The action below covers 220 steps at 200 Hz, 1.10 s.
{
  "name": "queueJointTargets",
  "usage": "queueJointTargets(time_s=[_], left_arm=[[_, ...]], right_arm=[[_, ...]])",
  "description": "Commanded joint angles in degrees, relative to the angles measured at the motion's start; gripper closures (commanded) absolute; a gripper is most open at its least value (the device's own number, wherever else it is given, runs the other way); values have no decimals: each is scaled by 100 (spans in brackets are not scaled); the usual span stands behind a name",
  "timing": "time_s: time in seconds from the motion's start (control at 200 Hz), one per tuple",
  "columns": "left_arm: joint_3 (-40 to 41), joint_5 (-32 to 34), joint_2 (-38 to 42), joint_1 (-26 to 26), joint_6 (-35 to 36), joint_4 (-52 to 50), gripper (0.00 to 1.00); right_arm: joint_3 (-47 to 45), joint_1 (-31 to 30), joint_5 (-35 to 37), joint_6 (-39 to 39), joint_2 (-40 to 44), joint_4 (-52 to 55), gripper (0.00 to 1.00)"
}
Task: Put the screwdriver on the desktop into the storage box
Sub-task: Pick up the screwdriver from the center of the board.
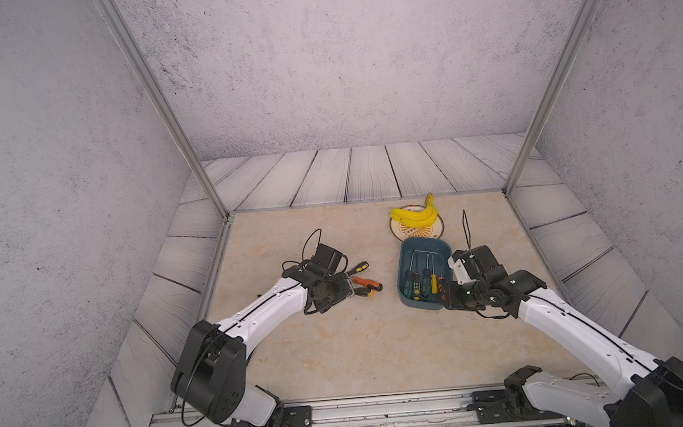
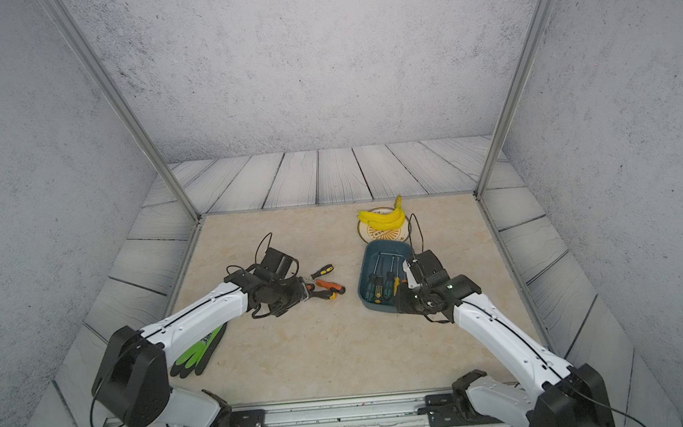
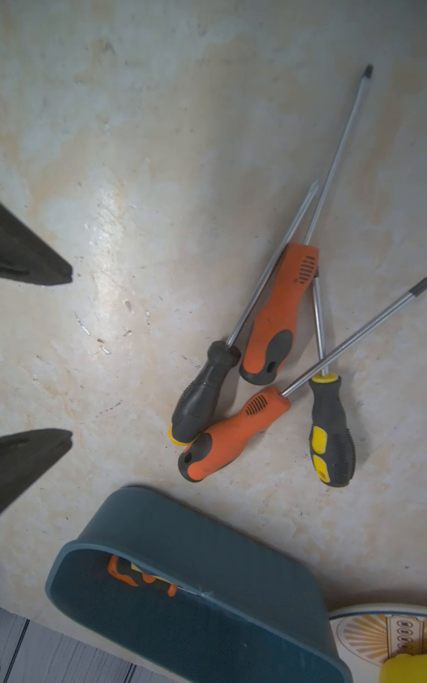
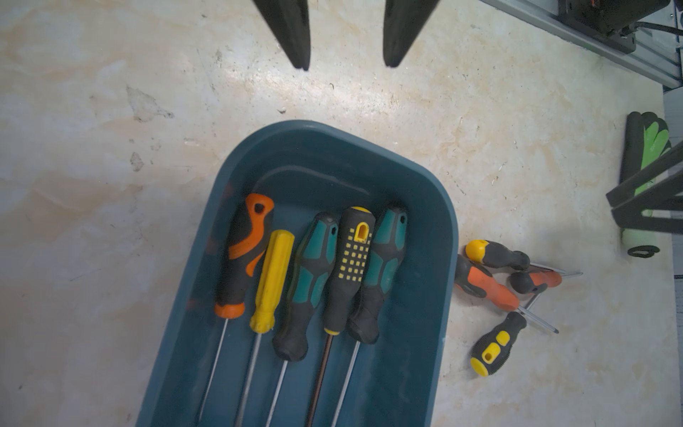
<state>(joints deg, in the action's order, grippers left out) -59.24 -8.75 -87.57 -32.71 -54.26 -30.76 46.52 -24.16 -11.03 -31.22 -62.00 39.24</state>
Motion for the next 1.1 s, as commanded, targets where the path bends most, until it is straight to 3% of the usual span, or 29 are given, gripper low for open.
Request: queueJointTargets(time_s=[0.0, 0.41, 1.096], left_arm=[[-240, -243, -418, 87, -110, 22, 34], [-911, -266, -1544, 181, -340, 56, 34], [-1295, -248, -2273, 273, -688, 25, 37]], right_arm=[[-85, -34, -3, 24, 191, 78, 62], [-335, -36, 42, -73, 439, 106, 62], [-407, -36, 118, -204, 542, 61, 63]])
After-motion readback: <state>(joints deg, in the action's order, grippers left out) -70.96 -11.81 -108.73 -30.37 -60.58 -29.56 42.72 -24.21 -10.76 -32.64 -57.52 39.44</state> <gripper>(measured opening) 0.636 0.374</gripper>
